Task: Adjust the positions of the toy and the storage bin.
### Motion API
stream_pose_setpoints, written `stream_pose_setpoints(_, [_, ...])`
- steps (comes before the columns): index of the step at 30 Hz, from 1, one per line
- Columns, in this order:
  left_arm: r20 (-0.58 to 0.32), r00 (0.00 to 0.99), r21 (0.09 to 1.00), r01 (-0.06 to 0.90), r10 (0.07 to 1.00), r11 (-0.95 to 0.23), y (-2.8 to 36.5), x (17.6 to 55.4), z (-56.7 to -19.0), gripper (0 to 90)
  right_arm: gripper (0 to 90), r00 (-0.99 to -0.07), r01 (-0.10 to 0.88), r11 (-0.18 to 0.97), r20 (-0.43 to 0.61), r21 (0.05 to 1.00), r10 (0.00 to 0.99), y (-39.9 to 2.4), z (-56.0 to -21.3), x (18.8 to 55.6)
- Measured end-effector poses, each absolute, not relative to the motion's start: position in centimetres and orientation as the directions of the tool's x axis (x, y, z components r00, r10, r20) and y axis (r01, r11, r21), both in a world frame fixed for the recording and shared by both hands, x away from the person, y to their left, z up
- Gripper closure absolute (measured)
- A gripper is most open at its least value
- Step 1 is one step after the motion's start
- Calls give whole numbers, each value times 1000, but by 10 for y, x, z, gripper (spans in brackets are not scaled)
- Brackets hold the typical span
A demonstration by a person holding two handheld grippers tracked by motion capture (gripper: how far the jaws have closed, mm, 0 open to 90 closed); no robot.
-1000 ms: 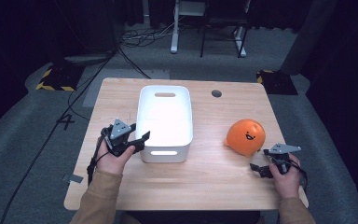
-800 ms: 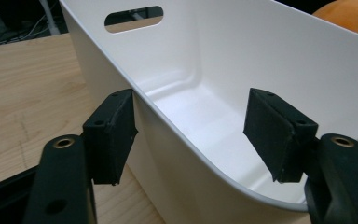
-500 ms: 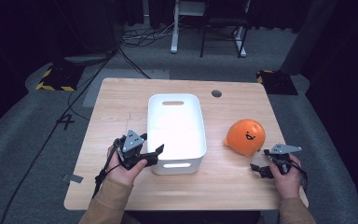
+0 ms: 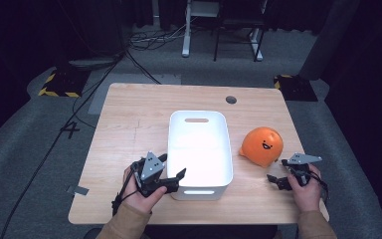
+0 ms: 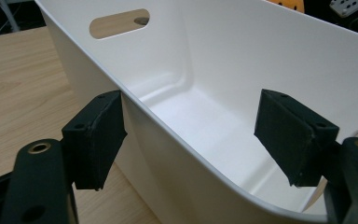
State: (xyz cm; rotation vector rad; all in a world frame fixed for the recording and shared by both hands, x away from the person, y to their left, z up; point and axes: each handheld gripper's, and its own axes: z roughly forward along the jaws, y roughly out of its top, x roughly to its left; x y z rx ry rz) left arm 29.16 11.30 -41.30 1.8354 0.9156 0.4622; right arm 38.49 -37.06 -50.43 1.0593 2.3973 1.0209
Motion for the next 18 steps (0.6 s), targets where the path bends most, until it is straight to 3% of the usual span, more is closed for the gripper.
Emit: stream_pose_setpoints(18, [-90, 651, 883, 402, 753, -242, 93, 261, -411, 220, 50, -672, 506, 469, -9, 724, 740, -371, -504, 385])
